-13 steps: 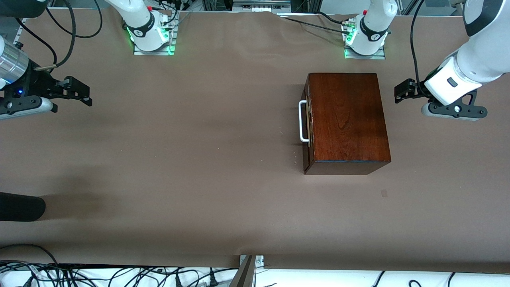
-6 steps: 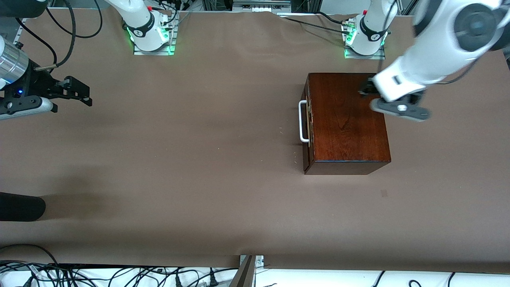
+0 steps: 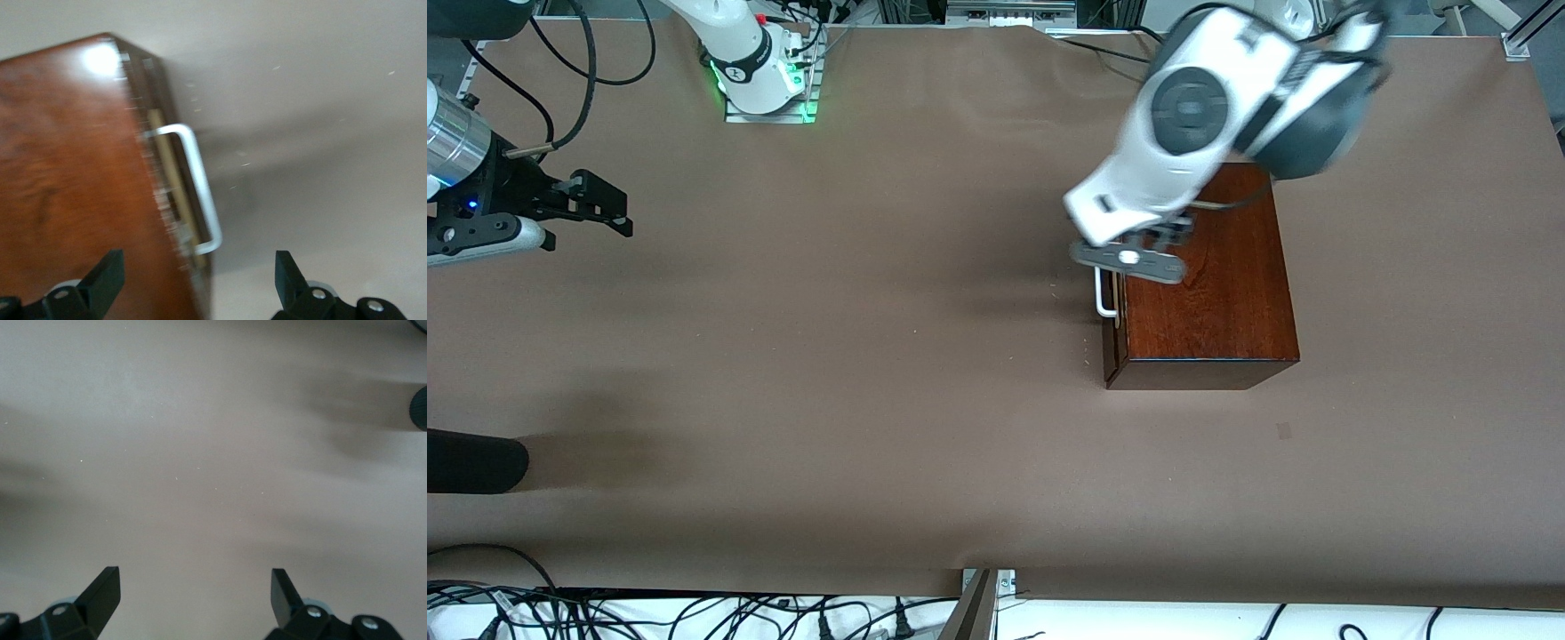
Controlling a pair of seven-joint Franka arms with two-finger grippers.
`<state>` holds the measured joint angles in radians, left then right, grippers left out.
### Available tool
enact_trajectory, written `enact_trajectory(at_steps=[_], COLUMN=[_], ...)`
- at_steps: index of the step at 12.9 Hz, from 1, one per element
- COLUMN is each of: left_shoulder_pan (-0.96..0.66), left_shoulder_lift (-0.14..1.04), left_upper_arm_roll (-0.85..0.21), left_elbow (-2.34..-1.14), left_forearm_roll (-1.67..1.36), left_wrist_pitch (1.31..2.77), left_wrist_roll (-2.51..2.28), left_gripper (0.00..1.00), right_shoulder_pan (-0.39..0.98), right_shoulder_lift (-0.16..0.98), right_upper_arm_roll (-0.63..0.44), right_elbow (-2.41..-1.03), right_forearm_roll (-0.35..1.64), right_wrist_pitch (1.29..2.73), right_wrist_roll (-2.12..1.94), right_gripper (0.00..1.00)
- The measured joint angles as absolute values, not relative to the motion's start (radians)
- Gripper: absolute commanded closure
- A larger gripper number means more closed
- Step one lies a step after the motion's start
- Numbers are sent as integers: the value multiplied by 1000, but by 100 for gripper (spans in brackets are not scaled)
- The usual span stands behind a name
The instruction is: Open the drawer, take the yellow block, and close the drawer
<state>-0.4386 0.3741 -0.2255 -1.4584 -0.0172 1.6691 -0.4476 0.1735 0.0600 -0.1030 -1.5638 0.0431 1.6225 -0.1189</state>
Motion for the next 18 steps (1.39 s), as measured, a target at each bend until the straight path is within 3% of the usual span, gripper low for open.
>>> enact_trajectory(at_steps=[3,18], left_shoulder_pan=[-510,-550], left_shoulder_lift=[449,623], left_upper_arm_roll=[-224,-218], left_elbow=[-1458,-1502], left_forearm_roll=[41,258], left_wrist_pitch=[1753,1763], left_wrist_roll=[-567,-780], left_gripper=[0,0], right_shoulder_pan=[174,174], right_shoulder_lift=[60,60], right_upper_arm_roll=[-103,-103], right_elbow=[-1564,-1564], right_forearm_roll=[43,43], right_wrist_pitch=[1622,1622], right_wrist_roll=[-119,-119], right_gripper=[0,0])
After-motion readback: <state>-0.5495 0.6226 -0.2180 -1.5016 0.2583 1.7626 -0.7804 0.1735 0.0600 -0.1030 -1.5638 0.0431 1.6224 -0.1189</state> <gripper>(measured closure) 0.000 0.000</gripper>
